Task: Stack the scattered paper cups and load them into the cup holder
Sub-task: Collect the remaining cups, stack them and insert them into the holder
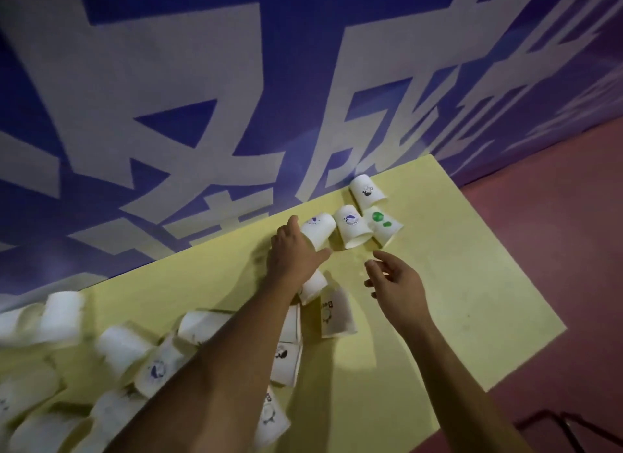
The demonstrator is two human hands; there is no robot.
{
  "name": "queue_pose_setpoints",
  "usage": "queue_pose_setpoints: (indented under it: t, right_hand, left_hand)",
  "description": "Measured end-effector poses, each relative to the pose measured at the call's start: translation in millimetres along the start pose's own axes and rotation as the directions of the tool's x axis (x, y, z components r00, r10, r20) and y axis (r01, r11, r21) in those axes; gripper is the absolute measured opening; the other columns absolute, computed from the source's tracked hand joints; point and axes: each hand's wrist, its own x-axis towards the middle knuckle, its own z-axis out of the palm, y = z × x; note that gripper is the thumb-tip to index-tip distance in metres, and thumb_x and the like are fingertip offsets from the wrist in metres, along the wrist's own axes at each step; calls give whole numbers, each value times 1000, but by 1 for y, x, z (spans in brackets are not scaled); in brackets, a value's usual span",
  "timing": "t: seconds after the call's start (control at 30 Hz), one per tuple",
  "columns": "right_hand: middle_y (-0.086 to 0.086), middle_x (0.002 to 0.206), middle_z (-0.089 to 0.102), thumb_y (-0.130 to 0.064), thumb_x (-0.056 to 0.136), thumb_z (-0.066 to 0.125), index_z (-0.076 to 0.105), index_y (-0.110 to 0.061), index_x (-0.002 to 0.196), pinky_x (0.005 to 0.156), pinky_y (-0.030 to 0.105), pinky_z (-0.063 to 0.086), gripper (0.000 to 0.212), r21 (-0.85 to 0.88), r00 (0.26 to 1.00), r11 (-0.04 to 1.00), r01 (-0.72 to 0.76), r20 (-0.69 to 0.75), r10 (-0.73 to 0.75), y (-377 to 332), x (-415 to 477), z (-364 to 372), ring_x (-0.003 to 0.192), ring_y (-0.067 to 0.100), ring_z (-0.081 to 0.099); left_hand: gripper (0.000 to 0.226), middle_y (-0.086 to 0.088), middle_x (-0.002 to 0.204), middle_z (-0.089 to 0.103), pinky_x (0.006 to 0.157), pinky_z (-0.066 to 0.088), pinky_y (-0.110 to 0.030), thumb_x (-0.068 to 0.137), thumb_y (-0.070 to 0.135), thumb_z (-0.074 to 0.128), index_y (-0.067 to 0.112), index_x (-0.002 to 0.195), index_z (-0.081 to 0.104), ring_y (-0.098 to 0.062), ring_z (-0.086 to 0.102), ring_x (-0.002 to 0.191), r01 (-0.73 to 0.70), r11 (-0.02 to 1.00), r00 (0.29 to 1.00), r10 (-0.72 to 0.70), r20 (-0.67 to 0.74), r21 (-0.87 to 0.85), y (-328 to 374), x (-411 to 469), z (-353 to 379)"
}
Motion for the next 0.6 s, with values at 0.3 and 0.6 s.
queue_pose_setpoints:
  t: [0.3, 0.6]
  right_hand:
    - [16, 146, 48, -31, 76, 89, 38, -7, 153, 112, 44, 39, 95, -310, 995, 949, 49, -70, -74, 24, 86, -20, 134, 34, 46]
    - [11, 112, 67, -22, 72, 88, 55, -10, 126, 83, 44, 53, 65, -371, 995, 925, 85, -25, -102, 34, 127, -13, 100, 39, 64]
  left_hand:
    - [72, -9, 135, 55, 89, 56, -37, 85, 39, 81, 18, 141, 40, -27, 59, 117, 31, 997, 996, -37, -78, -77, 2, 23, 14]
    - [76, 4, 152, 42, 92, 49, -29, 86, 52, 76, 36, 152, 42, -14, 49, 129, -88, 919, 970, -8, -242, -383, -20, -38, -52]
